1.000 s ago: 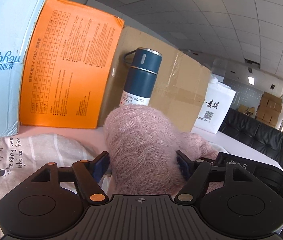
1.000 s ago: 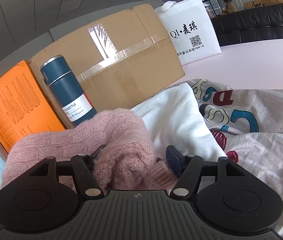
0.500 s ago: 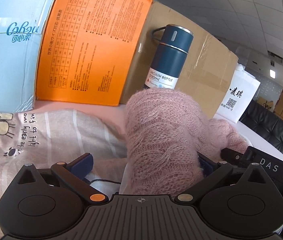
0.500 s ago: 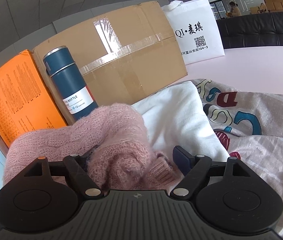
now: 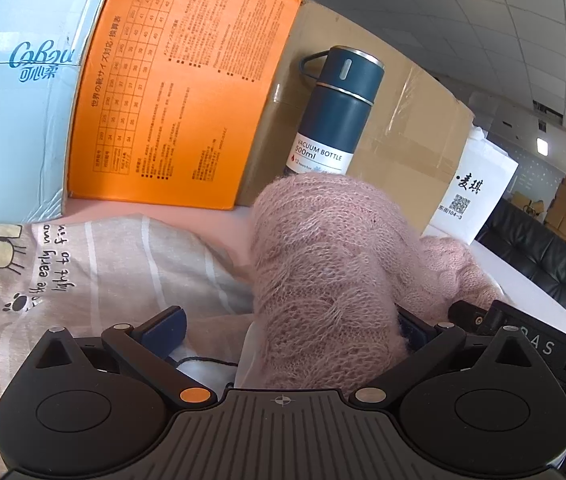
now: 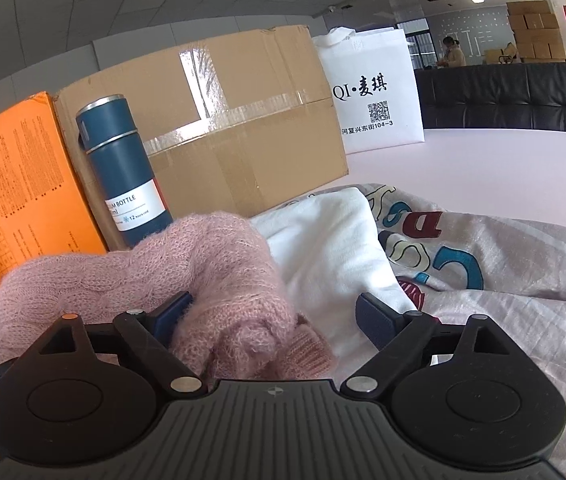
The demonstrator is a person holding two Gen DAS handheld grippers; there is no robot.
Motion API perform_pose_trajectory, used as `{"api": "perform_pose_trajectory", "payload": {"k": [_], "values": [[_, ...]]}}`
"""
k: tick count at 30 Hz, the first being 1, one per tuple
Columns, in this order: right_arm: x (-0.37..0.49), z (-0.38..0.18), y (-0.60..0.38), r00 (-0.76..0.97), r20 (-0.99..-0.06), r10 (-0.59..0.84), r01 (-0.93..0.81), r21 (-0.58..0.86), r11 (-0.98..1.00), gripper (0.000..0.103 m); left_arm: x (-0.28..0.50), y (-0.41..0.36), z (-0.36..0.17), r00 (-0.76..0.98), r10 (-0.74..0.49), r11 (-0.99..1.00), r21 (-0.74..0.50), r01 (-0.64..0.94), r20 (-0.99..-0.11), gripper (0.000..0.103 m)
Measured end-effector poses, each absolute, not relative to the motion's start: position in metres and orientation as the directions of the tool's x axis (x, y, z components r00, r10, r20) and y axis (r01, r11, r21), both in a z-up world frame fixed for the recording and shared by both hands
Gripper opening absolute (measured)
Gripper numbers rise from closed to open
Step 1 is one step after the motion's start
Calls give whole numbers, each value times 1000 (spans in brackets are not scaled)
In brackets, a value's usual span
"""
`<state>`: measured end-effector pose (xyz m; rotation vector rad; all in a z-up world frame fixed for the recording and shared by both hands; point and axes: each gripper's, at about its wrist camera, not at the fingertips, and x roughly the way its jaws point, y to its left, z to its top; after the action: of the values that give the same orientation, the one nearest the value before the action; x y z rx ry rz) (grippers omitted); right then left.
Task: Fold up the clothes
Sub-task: 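Lift the cardigan with both grippers and carry it onto the white shirt, then open both grippers to set the cardigan down and pull them back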
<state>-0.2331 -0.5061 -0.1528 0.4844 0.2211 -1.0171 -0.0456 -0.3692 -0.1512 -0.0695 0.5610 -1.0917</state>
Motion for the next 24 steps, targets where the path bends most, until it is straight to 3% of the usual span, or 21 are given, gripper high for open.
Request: {"api": "perform_pose_trajectory", "payload": {"k": [5, 8, 13, 19, 24], "values": [[-233, -155, -508, 514, -408, -754, 857, 286, 429, 93, -63, -347, -140, 461, -863, 504, -296, 812, -206, 103], [-233, -155, -509, 515, -410, -752, 856, 288, 429, 94, -66, -338, -136, 504, -853, 521, -308, 796, -139, 103], [-233, -156, -510, 521, -412, -748, 853, 297, 430, 95, -70, -323, -130, 567, -819, 561, -340, 755, -93, 103], [-235, -156, -511, 530, -409, -742, 846, 312, 432, 95, -108, -301, -127, 569, -822, 548, -256, 796, 10, 103], [-236, -157, -513, 538, -412, -735, 840, 325, 433, 97, -126, -277, -113, 500, -864, 500, -183, 846, -50, 103]]}}
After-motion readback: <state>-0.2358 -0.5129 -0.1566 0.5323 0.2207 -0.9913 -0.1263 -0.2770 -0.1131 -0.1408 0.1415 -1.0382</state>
